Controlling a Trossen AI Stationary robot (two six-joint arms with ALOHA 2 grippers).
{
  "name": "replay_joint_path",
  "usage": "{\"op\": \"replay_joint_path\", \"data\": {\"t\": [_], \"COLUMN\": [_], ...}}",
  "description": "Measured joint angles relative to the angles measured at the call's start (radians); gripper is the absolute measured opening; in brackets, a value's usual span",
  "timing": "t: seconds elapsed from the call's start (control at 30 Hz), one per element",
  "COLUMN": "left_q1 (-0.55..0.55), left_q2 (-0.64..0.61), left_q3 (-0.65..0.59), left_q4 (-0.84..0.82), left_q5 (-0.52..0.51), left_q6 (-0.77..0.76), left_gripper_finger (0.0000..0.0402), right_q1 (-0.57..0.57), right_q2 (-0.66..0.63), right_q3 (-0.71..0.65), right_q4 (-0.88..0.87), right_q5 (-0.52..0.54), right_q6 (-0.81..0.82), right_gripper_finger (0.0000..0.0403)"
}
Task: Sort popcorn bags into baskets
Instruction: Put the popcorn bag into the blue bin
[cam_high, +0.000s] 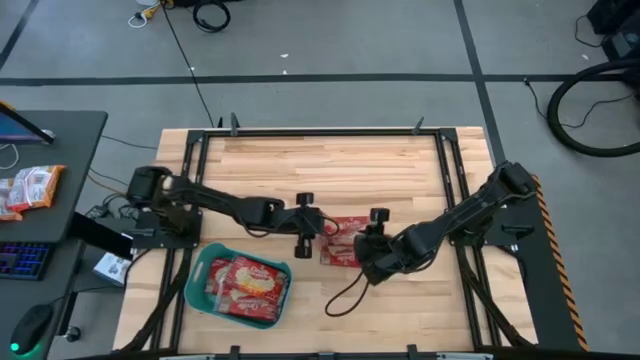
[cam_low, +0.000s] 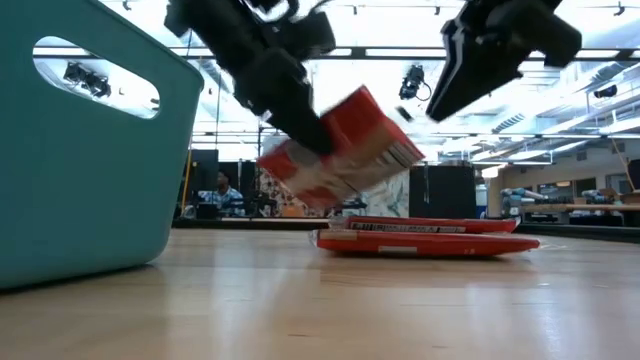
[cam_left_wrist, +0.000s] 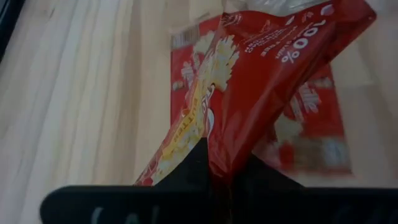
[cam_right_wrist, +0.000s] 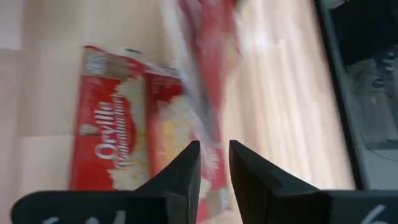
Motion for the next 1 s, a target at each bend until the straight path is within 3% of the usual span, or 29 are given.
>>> {"op": "replay_joint_path", "data": {"t": [0.2, 0.33, 0.57, 0.73, 1.0], "left_q1": [-0.03, -0.067, -0.161, -0.235, -0.384], "left_q2": [-0.112, -0.158, -0.175, -0.175, -0.174], "left_q3": [0.022, 0.12, 0.304, 0.386, 0.405], "left_q4": [-0.194, -0.455, -0.831, -0.967, -1.018], "left_q5": [0.003, 0.024, 0.095, 0.131, 0.168], "left_q6": [-0.054, -0.152, -0.306, -0.438, -0.744], "left_gripper_finger": [0.0031, 0.0031, 0.0031, 0.0036, 0.0032], "right_q1": [0.0, -0.015, -0.062, -0.089, -0.129], "right_q2": [-0.094, -0.147, -0.201, -0.212, -0.212], "right_q3": [-0.013, -0.073, -0.19, -0.251, -0.288], "right_q4": [-0.089, -0.075, 0.065, 0.171, 0.28], "right_q5": [0.095, 0.163, 0.163, 0.16, 0.155], "right_q6": [0.034, 0.036, 0.021, -0.053, -0.197], "right_gripper_finger": [0.009, 0.009, 0.009, 0.0089, 0.0089]}}
